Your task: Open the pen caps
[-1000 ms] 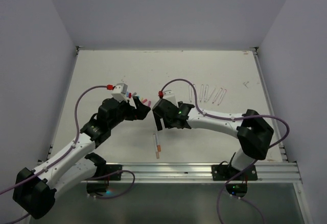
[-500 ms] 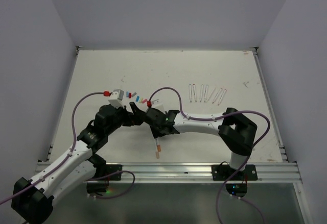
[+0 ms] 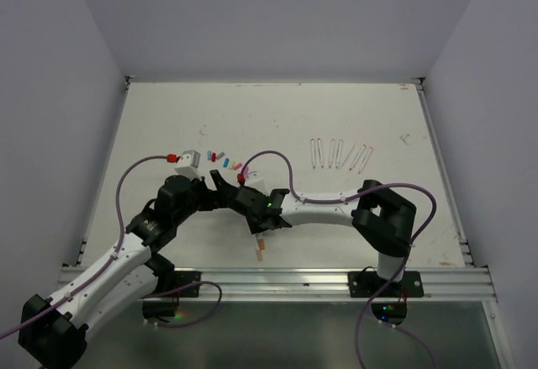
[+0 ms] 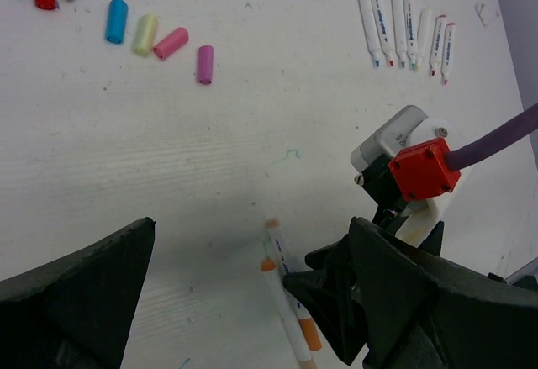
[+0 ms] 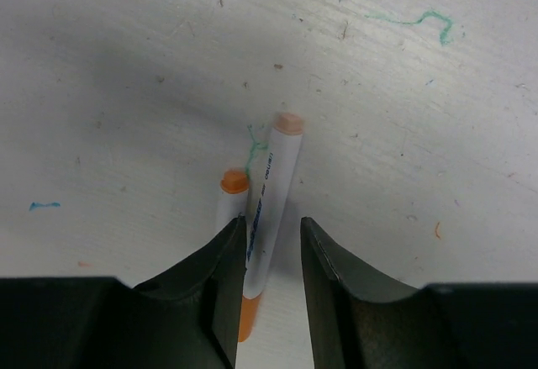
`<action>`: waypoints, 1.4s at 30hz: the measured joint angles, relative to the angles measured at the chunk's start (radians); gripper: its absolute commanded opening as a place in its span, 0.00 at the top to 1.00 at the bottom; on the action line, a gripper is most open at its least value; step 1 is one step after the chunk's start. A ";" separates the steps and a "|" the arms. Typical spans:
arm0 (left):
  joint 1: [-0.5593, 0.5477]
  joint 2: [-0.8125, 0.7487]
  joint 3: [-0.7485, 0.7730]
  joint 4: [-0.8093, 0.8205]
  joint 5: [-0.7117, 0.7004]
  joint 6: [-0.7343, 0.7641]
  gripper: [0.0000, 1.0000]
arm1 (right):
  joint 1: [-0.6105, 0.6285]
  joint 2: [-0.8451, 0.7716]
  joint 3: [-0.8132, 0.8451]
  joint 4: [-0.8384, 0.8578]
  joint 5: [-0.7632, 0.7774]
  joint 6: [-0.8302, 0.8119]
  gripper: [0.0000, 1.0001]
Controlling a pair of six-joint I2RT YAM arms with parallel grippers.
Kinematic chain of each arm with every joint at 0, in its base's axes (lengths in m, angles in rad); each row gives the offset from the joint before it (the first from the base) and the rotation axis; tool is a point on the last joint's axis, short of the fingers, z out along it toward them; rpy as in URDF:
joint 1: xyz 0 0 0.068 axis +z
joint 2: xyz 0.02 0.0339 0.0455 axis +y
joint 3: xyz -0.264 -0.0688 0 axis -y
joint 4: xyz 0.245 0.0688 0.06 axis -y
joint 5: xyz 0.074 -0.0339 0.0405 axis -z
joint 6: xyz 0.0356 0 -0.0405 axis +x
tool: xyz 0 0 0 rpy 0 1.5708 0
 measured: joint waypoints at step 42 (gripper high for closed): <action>0.000 0.117 0.088 0.031 0.059 0.080 0.07 | -0.021 -0.264 -0.141 0.002 0.173 0.074 1.00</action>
